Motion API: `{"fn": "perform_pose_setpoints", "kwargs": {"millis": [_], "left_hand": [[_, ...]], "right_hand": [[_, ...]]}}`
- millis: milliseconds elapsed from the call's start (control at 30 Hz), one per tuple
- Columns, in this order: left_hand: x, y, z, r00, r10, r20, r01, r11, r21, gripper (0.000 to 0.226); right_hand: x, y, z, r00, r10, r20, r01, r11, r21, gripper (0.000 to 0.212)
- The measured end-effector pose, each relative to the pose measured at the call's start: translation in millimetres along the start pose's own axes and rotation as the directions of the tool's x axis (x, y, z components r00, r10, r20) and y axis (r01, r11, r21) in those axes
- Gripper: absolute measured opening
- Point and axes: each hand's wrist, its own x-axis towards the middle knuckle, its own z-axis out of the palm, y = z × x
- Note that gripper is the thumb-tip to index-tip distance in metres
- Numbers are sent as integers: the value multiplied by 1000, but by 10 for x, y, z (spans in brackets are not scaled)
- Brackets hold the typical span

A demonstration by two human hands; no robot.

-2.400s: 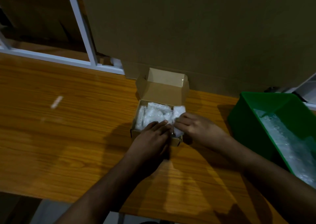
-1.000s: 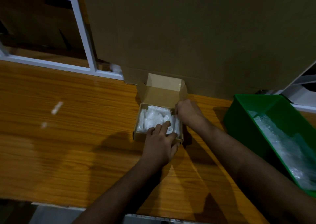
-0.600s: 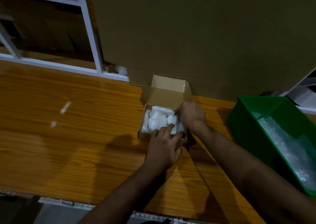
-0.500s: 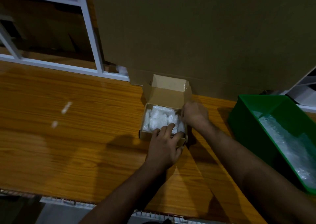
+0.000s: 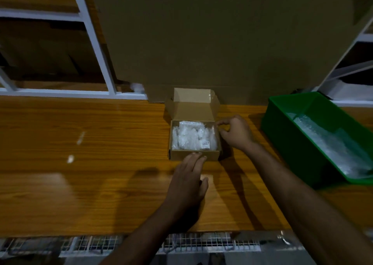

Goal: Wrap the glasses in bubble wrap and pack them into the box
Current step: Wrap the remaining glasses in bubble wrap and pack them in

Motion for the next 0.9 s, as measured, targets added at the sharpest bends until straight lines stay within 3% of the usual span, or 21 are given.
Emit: {"fn": "perform_pose_setpoints", "kwargs": {"millis": [167,267,467,567,633,767,900], "left_hand": [[240,79,-197,992,110,54,-102,985,-141,59],[517,241,-275,985,149,90,-132,976,-170,60],[915,673,-201,972,221,79,-200,956,-214,60],[1036,924,-58,975,204,84,-181,958,-222,59],[1074,1077,73,977,195,92,-170,958,-230,60],[1183,1339,347,975,153,162,-111,964,-242,62],[1232,1546,507,980,74,186,-31,974,-224,65]], "right_hand": [[-474,74,-424,979,-44,-201,65,993,97,29],[-670,263,-818,937,-36,-348,53,998,40,27],[-725,1205,-1557,872,141,-469,-168,986,-14,27],[-596,1800,-1808,898,275,-345,-326,940,-99,27],[-486,2149,-1870,914,361,-184,-394,899,-193,26],[-197,2630,-1786,885,422,197,-350,882,-315,34],[127,2850,-1606,848,403,343,-285,894,-345,54]]}}
